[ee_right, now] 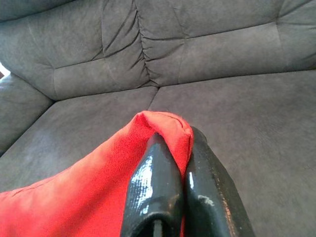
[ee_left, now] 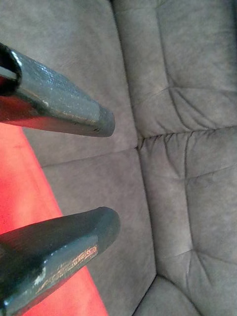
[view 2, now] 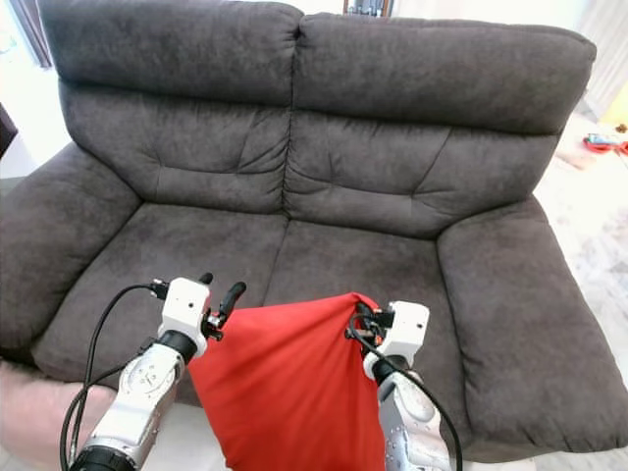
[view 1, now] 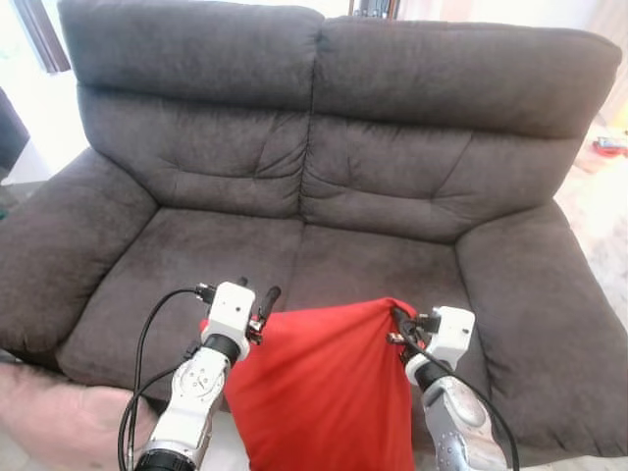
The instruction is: Move the pillow to the sofa from floor
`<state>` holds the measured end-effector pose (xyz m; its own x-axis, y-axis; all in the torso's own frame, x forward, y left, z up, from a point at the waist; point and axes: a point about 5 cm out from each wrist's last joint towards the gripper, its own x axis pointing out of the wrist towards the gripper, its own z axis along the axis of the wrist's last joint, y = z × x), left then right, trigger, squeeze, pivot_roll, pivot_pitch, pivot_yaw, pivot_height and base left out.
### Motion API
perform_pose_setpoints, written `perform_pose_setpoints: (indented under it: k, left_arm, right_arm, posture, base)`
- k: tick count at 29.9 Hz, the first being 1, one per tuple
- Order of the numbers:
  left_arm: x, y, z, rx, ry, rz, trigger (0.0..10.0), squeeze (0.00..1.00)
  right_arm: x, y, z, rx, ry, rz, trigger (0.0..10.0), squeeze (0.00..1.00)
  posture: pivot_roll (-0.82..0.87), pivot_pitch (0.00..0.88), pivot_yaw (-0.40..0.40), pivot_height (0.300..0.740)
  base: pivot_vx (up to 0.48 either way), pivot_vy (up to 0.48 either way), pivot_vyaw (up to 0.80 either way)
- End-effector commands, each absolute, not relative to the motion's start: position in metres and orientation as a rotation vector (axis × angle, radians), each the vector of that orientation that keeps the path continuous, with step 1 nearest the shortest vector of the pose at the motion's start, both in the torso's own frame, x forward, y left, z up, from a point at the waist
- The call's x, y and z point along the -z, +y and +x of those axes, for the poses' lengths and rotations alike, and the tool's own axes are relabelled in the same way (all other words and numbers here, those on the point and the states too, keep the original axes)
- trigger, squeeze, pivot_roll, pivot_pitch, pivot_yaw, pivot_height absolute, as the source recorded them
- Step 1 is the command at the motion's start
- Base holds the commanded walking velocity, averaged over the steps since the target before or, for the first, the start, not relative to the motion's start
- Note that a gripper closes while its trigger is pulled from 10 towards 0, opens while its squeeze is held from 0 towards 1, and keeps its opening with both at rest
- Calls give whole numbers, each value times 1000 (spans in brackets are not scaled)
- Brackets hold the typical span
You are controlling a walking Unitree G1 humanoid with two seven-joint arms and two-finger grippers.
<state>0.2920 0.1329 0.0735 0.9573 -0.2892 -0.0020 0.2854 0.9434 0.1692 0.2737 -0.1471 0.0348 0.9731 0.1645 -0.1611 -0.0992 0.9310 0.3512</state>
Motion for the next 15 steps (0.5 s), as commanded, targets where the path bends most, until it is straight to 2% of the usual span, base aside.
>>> perform_pose_setpoints:
  k: [1,15]
  left_arm:
    - [-72,132,291,301,-17,167,10000,0]
    - [-72,132,290,313,-21,162,10000,0]
  right_arm:
    - [-58,-155,285,-116,57,339,10000,0]
    - [-59,-152,287,-123,54,341,10000,0]
  posture:
    - [108,51,-55,740]
    - [107,36,-51,740]
  base:
    - [-244,0,0]
    - [-272,0,0]
